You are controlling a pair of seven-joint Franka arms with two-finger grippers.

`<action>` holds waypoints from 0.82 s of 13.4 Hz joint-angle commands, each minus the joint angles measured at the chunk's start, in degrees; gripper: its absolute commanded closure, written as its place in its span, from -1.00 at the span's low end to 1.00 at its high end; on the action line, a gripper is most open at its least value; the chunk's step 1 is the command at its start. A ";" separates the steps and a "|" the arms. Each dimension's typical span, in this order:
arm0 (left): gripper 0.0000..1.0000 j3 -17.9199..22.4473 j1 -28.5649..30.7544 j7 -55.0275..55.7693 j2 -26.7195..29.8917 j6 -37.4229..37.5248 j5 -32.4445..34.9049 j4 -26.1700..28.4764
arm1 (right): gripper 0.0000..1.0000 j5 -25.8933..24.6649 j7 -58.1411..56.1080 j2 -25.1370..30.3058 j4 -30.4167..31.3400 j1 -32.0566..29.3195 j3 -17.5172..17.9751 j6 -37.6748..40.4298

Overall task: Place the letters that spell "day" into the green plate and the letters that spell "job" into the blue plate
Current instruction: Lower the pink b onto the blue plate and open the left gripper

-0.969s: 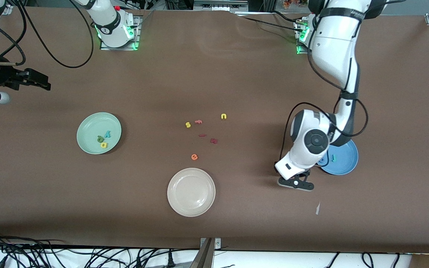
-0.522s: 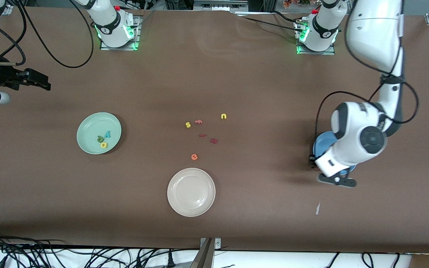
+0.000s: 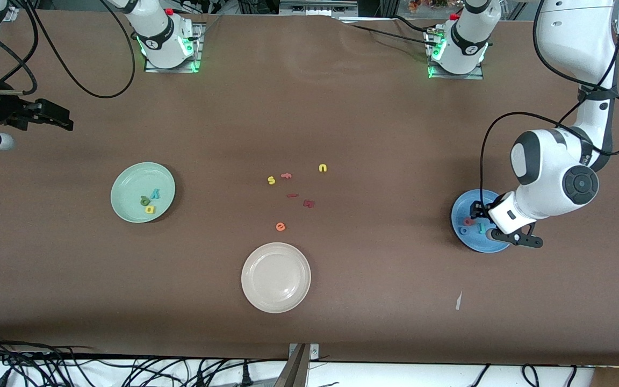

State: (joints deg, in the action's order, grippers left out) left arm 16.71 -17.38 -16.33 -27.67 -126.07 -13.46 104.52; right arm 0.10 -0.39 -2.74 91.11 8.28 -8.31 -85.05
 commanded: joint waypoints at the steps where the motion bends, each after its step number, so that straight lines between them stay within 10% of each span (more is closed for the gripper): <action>1: -1.00 -0.01 -0.20 -0.37 3.67 -0.76 -0.52 3.05 | -1.00 0.25 0.48 -0.25 -0.84 -0.28 0.14 0.15; 6: -1.00 -0.80 4.53 -0.46 15.16 -5.05 -1.21 14.73 | -1.00 0.34 0.48 -0.25 -0.84 -0.28 0.14 0.15; 11: -1.00 -6.87 11.05 0.06 28.52 2.04 6.30 14.40 | -1.00 0.25 0.48 -0.25 -0.84 -0.28 0.14 0.23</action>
State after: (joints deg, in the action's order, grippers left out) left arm 11.38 -8.13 -16.29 -5.60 -126.52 -11.51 116.28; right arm 0.10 -0.36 -2.76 91.07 8.28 -8.32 -85.06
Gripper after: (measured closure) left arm 0.000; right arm 0.000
